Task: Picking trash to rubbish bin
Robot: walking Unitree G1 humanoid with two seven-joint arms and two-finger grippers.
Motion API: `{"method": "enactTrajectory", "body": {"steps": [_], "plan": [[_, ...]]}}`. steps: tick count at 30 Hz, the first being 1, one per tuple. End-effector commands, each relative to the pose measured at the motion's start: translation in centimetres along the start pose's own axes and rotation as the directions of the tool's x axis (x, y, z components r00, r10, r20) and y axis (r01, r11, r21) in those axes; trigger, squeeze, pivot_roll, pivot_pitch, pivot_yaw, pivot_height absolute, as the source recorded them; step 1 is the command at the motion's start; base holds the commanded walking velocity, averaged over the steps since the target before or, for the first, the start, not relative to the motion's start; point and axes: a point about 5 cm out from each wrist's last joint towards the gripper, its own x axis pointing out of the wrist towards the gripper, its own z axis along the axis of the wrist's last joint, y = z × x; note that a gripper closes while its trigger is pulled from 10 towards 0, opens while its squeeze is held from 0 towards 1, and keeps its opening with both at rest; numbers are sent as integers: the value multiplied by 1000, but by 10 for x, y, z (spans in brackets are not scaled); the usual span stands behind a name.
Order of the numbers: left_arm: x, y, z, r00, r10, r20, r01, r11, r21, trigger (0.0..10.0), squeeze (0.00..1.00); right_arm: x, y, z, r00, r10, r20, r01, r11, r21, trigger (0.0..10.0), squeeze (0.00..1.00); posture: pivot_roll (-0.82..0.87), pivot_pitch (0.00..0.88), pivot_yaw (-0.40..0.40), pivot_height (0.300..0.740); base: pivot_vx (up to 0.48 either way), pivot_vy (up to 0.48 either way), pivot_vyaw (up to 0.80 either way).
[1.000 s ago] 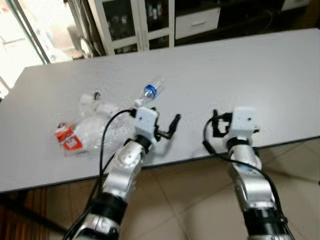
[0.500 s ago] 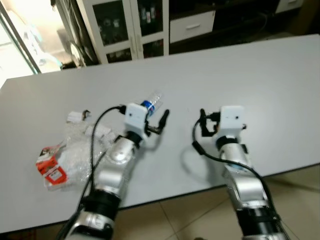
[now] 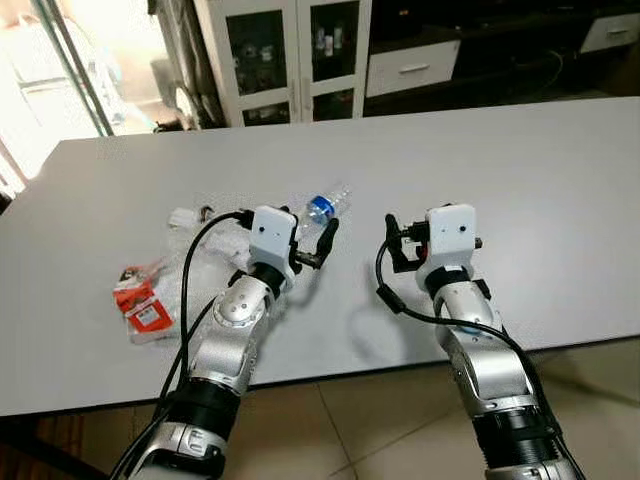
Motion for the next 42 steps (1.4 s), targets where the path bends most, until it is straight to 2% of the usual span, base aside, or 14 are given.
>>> {"method": "enactTrajectory", "body": {"steps": [1, 7, 11, 19, 33, 42], "plan": [[-1, 2, -2, 1000, 19, -18, -19, 1000, 11, 10000, 0, 2, -3, 6, 1000, 8, 17, -7, 1000, -12, 10000, 0, -43, 23, 42, 740, 0, 0, 0], [-6, 9, -2, 998, 68, -17, -68, 997, 21, 10000, 0, 4, -7, 6, 1000, 22, 11, -21, 999, -30, 10000, 0, -28, 45, 43, 740, 0, 0, 0], [-9, 10, -2, 998, 64, -19, -63, 998, 24, 10000, 0, 4, -7, 7, 999, 28, 19, -27, 999, -41, 10000, 0, -16, 60, 45, 740, 0, 0, 0], [-17, 11, -4, 997, 61, -37, -60, 998, 27, 10000, 0, 3, -5, 3, 1000, 19, 11, -19, 999, -35, 10000, 0, 0, 83, 53, 740, 0, 0, 800], [-16, 12, -1, 998, 52, -44, -50, 998, 39, 10000, 0, 2, -7, 1, 1000, -2, 3, 2, 999, -38, 10000, 0, -2, 85, 60, 740, 0, 0, 800], [-14, 16, 6, 999, 26, -27, -25, 999, 32, 10000, 0, 6, -16, 4, 1000, -12, 10, 13, 998, -64, 10000, 0, 0, 80, 60, 740, 0, 0, 0]]}}
